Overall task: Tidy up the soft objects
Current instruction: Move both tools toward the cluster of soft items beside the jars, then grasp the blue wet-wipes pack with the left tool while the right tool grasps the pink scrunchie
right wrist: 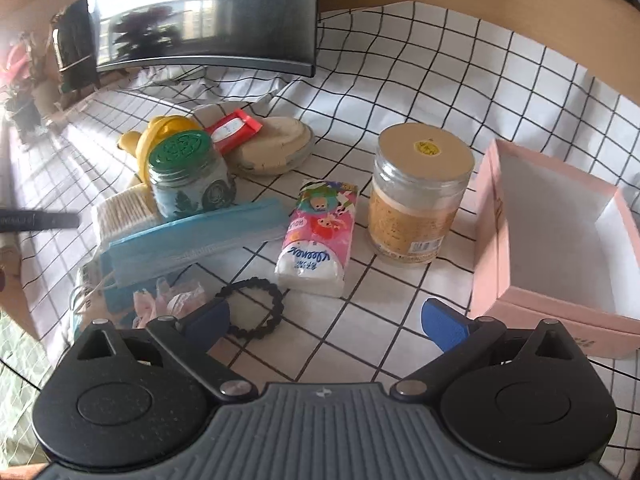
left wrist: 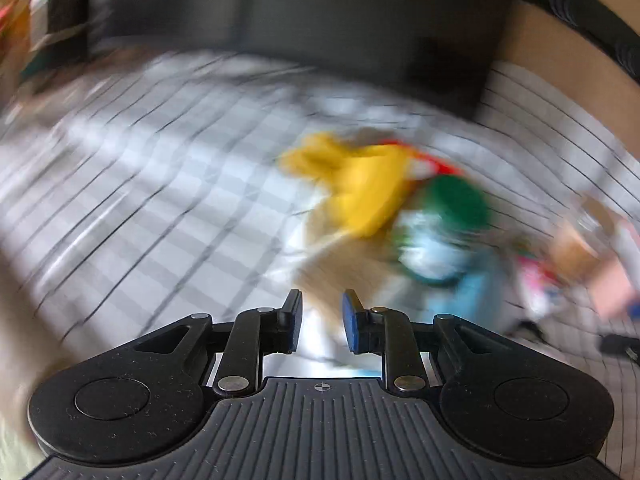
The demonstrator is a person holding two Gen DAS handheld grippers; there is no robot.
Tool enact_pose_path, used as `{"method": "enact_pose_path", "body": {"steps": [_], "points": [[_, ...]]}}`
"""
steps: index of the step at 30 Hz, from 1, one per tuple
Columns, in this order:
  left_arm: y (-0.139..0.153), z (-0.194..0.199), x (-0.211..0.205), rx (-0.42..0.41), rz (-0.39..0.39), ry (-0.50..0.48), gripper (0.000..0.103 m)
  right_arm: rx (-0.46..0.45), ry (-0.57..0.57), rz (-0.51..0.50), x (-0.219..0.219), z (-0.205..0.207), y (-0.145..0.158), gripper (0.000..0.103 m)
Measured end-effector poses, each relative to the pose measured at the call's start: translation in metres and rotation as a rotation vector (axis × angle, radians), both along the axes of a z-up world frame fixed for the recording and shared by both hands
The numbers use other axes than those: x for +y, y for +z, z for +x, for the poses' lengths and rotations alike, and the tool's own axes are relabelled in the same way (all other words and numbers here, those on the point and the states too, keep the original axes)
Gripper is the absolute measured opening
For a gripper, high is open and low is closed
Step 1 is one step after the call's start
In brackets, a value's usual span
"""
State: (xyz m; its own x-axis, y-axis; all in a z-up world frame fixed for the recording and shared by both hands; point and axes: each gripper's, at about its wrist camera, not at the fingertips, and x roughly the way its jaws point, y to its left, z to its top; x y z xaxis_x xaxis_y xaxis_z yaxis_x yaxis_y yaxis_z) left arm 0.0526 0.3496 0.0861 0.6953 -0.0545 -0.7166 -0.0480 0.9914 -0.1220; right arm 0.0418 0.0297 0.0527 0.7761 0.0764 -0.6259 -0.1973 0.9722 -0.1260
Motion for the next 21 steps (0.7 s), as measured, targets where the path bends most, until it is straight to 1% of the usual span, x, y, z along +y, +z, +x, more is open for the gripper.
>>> {"method": "enact_pose_path", "body": {"steps": [1, 2, 3, 5, 6, 7, 9, 11, 13, 15, 17, 19, 21], "points": [[0.001, 0.001, -0.013, 0.009, 0.010, -0.058, 0.024, 0.002, 0.004, -0.004, -0.002, 0.000, -0.001, 0.103], [-0.001, 0.001, -0.024, 0.026, -0.003, -0.105, 0.024, 0.005, 0.007, -0.004, -0.004, -0.001, -0.002, 0.103], [-0.004, 0.004, -0.035, 0.054, -0.034, -0.147, 0.024, 0.005, 0.009, -0.001, -0.007, -0.002, -0.002, 0.103], [-0.009, 0.002, -0.049, 0.076, -0.076, -0.170, 0.027, -0.002, 0.009, 0.010, -0.014, -0.006, -0.001, 0.103], [-0.011, 0.002, -0.054, 0.083, -0.097, -0.179, 0.027, -0.007, 0.008, 0.014, -0.018, -0.009, 0.000, 0.103], [-0.013, 0.002, -0.061, 0.092, -0.127, -0.203, 0.027, -0.009, 0.007, 0.016, -0.022, -0.011, -0.001, 0.103], [-0.014, -0.002, -0.076, 0.098, -0.155, -0.273, 0.027, -0.008, 0.003, 0.016, -0.029, -0.015, -0.002, 0.103], [-0.013, -0.005, -0.091, 0.104, -0.139, -0.340, 0.027, -0.007, 0.008, 0.017, -0.034, -0.018, -0.003, 0.103], [-0.016, -0.011, -0.106, 0.121, -0.105, -0.396, 0.028, -0.012, 0.021, 0.013, -0.036, -0.022, -0.005, 0.103], [-0.017, -0.014, -0.111, 0.129, -0.088, -0.408, 0.028, -0.018, 0.036, 0.001, -0.035, -0.025, -0.007, 0.103], [-0.015, -0.020, -0.110, 0.121, -0.062, -0.391, 0.028, -0.022, 0.045, -0.011, -0.034, -0.028, -0.008, 0.103], [-0.006, -0.027, -0.108, 0.100, -0.029, -0.392, 0.028, -0.025, 0.044, -0.016, -0.036, -0.029, -0.008, 0.103], [0.008, -0.034, -0.109, 0.067, -0.004, -0.422, 0.028, -0.025, 0.039, -0.018, -0.038, -0.031, -0.008, 0.103]]}}
